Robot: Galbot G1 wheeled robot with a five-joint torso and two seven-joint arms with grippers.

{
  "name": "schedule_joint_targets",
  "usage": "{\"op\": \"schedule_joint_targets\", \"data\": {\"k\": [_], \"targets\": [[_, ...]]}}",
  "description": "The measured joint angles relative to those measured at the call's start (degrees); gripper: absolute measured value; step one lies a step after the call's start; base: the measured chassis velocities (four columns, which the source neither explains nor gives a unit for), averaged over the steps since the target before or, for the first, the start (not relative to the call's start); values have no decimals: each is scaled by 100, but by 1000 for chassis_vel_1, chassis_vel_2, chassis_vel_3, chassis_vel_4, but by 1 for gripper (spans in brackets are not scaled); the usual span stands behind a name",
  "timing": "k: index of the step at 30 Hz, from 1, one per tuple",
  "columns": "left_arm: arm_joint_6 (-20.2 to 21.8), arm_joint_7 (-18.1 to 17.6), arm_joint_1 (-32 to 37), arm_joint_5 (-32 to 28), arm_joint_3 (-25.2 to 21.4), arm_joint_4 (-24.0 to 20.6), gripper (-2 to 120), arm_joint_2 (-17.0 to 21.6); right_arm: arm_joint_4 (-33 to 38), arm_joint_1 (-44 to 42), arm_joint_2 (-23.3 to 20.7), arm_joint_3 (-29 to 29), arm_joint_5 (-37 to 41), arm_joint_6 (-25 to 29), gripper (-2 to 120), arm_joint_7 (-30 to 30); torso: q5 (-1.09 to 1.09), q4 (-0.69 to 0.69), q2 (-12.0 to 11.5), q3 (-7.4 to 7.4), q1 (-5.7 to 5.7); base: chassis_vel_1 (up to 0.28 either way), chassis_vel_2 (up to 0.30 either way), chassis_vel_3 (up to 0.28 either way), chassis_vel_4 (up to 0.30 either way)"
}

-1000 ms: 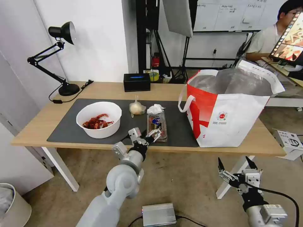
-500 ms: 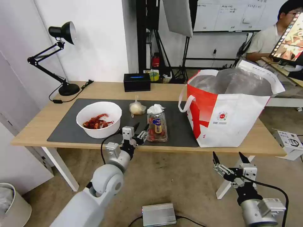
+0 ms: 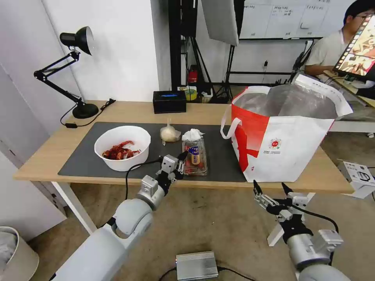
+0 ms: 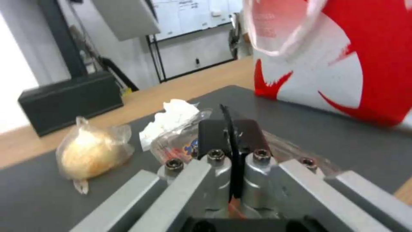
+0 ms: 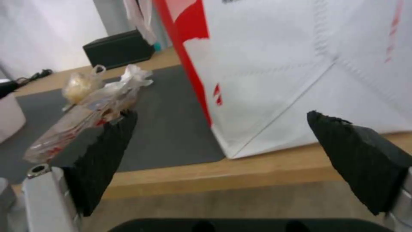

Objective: Pick up the trash from the table and place it into the takeout bag.

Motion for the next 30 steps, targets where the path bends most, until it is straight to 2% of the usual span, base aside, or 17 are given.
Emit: {"op": "schedule_joint_targets", "data": {"k": [13,21,30], "targets": [[-127,210,-520,547,547,448,0,121,-274,917,-144,-588,915,-282,100,341,0,1,0,0,0,0,0,0,0],[-94,325,-790,826,858,683,0,67,-357,1397,-215,-693,1632,-500,100,543,0,0,0,0,1,0,0,0,0],[-37,476,-806,1079,950,818,0,51,-517,1908,-215,-901,2292,-673,100,723,0,0,0,0,0,0,0,0,0]]}}
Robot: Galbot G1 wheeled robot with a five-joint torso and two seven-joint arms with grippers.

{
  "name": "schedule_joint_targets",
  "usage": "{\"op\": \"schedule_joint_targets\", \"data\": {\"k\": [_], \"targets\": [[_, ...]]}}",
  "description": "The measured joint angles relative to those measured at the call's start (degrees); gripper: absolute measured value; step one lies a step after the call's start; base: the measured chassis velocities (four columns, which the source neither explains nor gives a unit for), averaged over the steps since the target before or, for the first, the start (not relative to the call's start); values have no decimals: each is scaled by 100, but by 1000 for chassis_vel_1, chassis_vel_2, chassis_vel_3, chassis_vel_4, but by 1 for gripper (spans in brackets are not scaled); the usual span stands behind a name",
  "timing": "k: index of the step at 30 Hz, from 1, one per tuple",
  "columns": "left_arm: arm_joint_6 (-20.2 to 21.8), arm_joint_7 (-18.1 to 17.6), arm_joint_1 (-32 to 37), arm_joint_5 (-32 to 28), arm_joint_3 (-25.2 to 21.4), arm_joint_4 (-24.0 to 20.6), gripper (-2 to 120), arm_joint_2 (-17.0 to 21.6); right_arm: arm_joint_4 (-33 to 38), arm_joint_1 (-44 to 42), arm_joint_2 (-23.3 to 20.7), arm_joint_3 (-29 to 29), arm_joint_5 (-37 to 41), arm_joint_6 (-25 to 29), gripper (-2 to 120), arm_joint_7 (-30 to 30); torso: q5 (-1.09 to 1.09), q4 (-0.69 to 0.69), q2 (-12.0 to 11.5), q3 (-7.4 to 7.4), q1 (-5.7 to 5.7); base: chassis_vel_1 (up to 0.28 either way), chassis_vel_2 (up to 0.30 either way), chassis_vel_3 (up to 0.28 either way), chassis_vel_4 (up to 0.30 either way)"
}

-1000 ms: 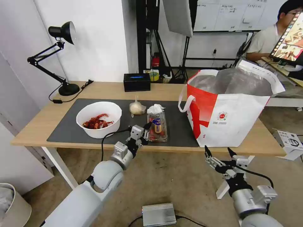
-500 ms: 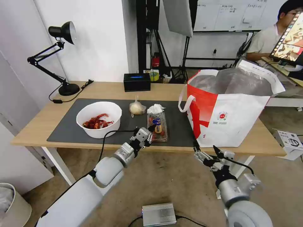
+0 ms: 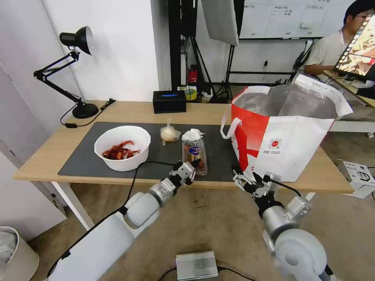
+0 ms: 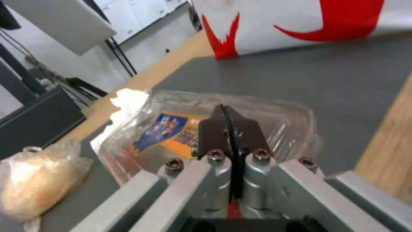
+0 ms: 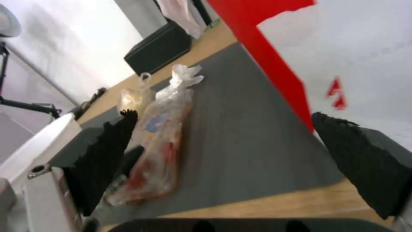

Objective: Pick up the trash from the table and place it into the takeout bag.

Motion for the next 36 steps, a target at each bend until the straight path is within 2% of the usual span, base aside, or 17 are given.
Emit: {"op": "schedule_joint_targets", "data": {"k": [16,36], "targets": [[7,20,-201,52,157,235,0,-221,-585,1046,-27,-351,1084,-231,100,418,0,0,0,0,0,0,0,0,0],[20,-39,-151,10,20,257,0,-284,-1573,2344,295,-903,2061,-442,100,701,0,0,-1,0,0,0,0,0,0]]}}
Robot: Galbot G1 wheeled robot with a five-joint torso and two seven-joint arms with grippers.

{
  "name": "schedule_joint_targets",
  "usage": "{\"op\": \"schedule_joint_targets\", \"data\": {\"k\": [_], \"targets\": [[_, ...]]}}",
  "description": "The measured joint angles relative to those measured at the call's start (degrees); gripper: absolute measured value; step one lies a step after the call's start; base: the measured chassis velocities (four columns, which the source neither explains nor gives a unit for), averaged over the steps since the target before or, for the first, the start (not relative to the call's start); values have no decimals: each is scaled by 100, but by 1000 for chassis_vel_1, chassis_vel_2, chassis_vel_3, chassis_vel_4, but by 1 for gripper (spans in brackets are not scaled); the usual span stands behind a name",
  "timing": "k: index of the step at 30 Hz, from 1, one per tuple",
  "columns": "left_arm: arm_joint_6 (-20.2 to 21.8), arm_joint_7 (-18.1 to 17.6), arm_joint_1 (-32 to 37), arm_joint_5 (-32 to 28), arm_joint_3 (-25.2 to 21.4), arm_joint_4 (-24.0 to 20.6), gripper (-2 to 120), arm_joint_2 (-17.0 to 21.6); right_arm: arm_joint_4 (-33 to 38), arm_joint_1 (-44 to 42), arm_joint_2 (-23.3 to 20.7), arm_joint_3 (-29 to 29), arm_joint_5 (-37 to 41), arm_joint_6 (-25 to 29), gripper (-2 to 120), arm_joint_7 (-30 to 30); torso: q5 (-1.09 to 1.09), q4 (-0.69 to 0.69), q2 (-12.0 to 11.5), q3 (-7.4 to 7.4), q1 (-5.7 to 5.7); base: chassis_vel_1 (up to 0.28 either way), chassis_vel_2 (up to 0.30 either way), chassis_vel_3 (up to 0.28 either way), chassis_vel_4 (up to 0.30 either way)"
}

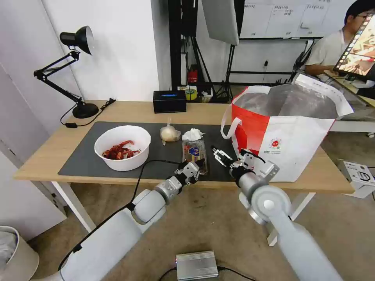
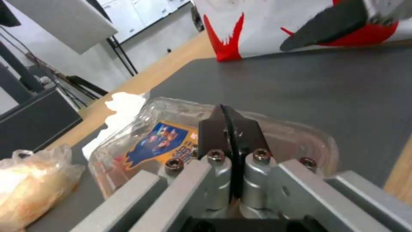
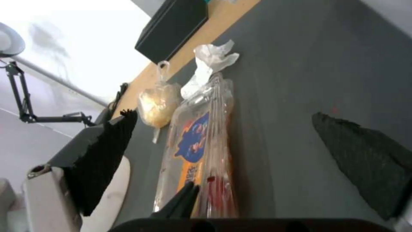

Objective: Pick up the trash from the table and place it into the takeout bag.

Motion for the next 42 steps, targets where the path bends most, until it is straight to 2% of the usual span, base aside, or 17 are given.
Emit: {"op": "schedule_joint_targets", "data": {"k": [9,29,32,34,35,40,41,42], "targets": [[1,1,328,-5,-278,-162,0,113,-260,205,58,-160,57,-12,100,-47,0,0,0,0,0,0,0,0,0],[-23,10,482,-8,-361,-179,0,62,-765,688,388,-521,117,-106,100,-15,0,0,0,0,0,0,0,0,0],[-24,10,499,-8,-375,-180,0,49,-828,688,416,-529,109,-133,94,-6,0,0,0,0,0,0,0,0,0],[-26,10,510,-8,-390,-179,0,40,-900,687,442,-536,92,-166,84,-3,0,0,0,0,0,0,0,0,0],[-26,10,510,-8,-390,-179,0,40,-900,687,442,-536,92,-166,84,-3,0,0,0,0,0,0,0,0,0],[-30,10,514,-8,-408,-172,0,34,-1044,691,490,-561,67,-182,64,-2,0,-1,0,0,-1,0,0,0,0],[-30,10,514,-8,-408,-172,0,34,-1044,691,490,-561,67,-182,64,-2,0,-1,0,0,-1,0,0,0,0],[-32,10,519,-8,-413,-172,0,33,-1083,698,513,-562,59,-182,55,-2,0,0,0,0,0,0,0,0,0]]}}
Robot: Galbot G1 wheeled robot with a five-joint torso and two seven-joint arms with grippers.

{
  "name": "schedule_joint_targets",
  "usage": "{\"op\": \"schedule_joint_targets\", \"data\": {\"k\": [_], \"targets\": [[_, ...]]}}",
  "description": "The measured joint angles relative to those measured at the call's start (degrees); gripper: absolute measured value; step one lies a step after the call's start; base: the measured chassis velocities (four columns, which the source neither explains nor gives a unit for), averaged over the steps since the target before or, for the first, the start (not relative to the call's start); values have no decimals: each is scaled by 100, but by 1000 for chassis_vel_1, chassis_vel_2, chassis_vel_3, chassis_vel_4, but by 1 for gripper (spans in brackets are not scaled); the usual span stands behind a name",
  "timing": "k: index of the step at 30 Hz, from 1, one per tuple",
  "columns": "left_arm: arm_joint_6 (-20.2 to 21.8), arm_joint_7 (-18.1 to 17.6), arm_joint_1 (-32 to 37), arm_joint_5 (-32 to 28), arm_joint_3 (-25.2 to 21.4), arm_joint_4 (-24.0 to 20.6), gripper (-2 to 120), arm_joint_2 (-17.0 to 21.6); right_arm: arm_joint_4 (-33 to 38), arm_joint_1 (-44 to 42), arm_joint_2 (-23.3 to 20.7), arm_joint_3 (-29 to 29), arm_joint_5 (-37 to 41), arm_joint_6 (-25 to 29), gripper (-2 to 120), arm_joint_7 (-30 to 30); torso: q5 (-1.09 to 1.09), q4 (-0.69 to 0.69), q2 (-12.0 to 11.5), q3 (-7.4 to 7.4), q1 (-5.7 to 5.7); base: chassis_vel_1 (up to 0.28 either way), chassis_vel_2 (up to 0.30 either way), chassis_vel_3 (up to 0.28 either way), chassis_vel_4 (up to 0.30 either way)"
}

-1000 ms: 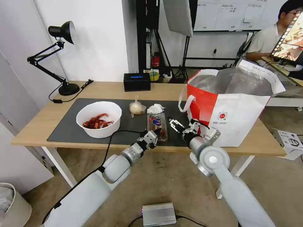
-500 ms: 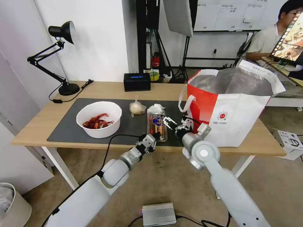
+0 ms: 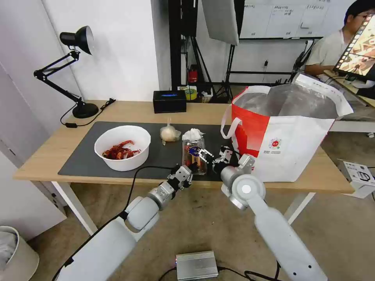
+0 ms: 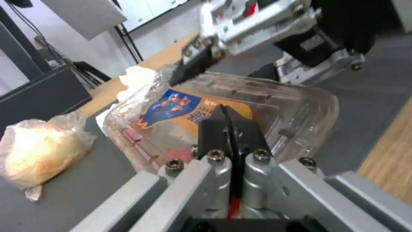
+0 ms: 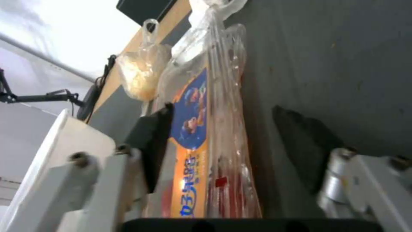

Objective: Pick up the trash from the table and place it into the takeout bag.

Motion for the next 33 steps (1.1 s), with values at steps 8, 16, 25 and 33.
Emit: {"op": "schedule_joint_targets", "data": {"k": [8,16,25,33], "targets": [[-5,0,45,1,-49,-4,0,-12,-132,36,49,-6,-16,6,27,-18,0,0,0,0,0,0,0,0,0],[-8,-1,100,5,-101,-4,0,-65,-180,41,102,-15,-116,49,0,-50,0,0,0,0,0,0,0,0,0],[-15,-95,235,-69,-189,-118,1,-63,-152,-18,45,-56,-391,165,0,-199,0,0,0,0,0,0,0,0,0],[46,-249,495,-320,-507,-504,31,-4,-11,18,-129,-209,-710,291,0,-473,0,0,0,0,0,0,0,0,0]]}}
